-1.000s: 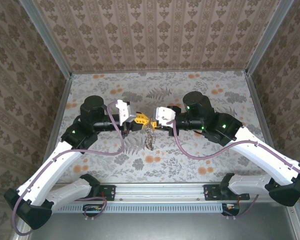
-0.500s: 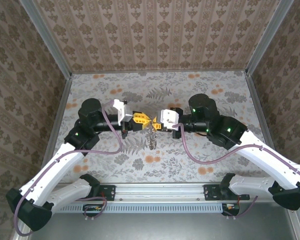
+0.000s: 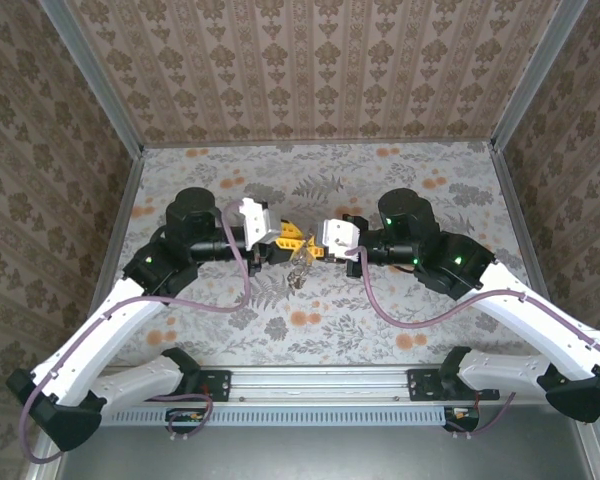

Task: Put the keys on the keyring

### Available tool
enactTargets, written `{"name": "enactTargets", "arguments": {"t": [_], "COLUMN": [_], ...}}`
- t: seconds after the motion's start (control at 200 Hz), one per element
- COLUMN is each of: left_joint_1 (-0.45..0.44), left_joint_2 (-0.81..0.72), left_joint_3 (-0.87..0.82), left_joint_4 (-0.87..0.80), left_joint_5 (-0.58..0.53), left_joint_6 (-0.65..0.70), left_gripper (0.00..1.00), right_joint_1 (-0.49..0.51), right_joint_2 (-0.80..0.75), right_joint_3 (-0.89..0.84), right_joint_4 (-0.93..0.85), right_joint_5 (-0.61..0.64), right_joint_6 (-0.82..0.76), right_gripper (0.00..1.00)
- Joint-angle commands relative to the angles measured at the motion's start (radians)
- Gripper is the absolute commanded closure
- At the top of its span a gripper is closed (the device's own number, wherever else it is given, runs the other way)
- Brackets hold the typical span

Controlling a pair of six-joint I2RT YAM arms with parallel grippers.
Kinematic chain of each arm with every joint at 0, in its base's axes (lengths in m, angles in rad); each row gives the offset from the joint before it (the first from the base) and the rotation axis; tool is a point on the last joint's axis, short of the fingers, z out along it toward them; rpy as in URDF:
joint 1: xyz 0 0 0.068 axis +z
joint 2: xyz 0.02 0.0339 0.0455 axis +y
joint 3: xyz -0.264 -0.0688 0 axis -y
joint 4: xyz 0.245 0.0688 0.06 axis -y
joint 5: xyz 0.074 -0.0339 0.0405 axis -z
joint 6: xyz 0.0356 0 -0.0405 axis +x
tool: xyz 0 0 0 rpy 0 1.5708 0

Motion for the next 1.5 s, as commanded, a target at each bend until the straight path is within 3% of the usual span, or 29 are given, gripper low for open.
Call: {"name": "enactTargets", "arguments": {"t": [0.0,0.16,0.33,0.47,0.545,0.6,0.875,1.185,1.5], "left_joint_1": [-0.034,-0.081,-0.097,-0.105,-0.106,-0.109,-0.064,-0.014,0.048], "left_joint_2": [0.012,0.044,0.046,0.050,0.048,0.047,0.009,-0.029,-0.062], "left_joint_3": [0.058,0.095,0.094,0.094,0.094,0.094,0.044,-0.024,-0.086], "left_joint_4": [-0.172,-0.229,-0.220,-0.222,-0.223,-0.221,-0.059,0.098,0.234], "left_joint_5": [-0.192,-0.266,-0.277,-0.283,-0.284,-0.278,-0.119,-0.027,0.109], "left_joint_6": [0.160,0.219,0.222,0.223,0.226,0.223,0.116,0.021,-0.078], "left_gripper": [0.78,0.75,0.80,0.88,1.00,1.00,1.00,1.00,1.00], "right_joint_1": [-0.004,-0.004,-0.004,-0.002,-0.002,-0.002,-0.002,-0.002,-0.002], "right_joint_2": [0.011,0.027,0.035,0.037,0.037,0.037,0.031,0.021,0.019], "right_joint_3": [0.006,0.028,0.038,0.038,0.039,0.038,0.008,-0.002,-0.012], "right_joint_4": [-0.012,-0.048,-0.061,-0.061,-0.061,-0.064,-0.041,-0.030,-0.015], "right_joint_5": [0.000,-0.003,-0.011,-0.022,-0.024,-0.024,-0.027,-0.028,-0.033], "right_joint_6": [0.010,0.000,0.001,0.002,0.001,-0.001,0.006,0.007,0.012], "right_gripper": [1.00,1.00,1.00,1.00,1.00,1.00,0.98,0.85,0.83]}}
